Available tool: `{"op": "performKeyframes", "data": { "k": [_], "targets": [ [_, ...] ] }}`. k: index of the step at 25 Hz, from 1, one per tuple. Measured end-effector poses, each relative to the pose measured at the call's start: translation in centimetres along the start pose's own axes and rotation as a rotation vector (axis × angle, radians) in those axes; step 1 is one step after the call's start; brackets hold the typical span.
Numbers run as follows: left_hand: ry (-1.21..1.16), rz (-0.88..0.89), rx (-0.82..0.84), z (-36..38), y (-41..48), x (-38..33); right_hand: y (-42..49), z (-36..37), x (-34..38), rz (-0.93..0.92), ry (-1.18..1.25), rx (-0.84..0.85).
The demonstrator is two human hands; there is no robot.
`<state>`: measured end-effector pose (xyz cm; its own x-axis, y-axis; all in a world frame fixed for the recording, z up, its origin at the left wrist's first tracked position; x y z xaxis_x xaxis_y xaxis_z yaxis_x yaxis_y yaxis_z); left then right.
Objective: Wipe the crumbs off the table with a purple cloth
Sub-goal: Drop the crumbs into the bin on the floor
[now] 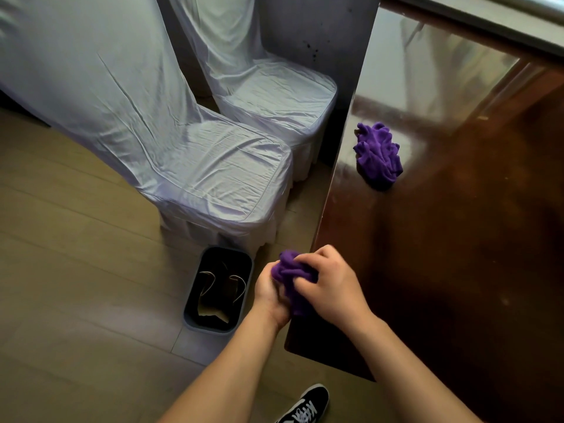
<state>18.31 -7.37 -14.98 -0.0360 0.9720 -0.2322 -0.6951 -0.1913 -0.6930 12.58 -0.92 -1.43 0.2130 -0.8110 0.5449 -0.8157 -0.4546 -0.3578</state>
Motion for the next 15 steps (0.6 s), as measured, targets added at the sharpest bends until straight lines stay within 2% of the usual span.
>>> {"op": "performKeyframes", "data": {
  "k": [2, 3, 7, 15],
  "targets": [
    [-0.01, -0.062, 0.127, 0.3, -0.4, -0.1, -0.6, 0.2, 0.1, -0.001, 0.116, 0.058],
    [-0.029, -0.072, 0.14, 0.3, -0.4, -0.2, -0.8, 0.0, -0.2, 0.038, 0.201, 0.055],
    [-0.078, 0.028, -0.062, -1.5, 0.7, -0.7, -1.1, -1.3, -1.5, 0.262, 0.671, 0.095],
    [-0.179, 0.265, -0.206, -8.2, -0.9, -7.5, -0.4, -0.3, -0.3, 0.255, 0.626, 0.129]
  ]
}}
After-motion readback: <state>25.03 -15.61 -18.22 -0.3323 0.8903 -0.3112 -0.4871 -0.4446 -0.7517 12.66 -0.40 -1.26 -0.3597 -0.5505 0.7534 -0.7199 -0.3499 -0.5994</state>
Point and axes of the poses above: each hand's wrist, its own y-axis towards the middle knuckle, its own z-axis out of the palm, x = y × z, the point moved 5 cm from there along y, towards the middle knuckle, and after that the axes turned 12 degrees about z, right-handed, at the moved point
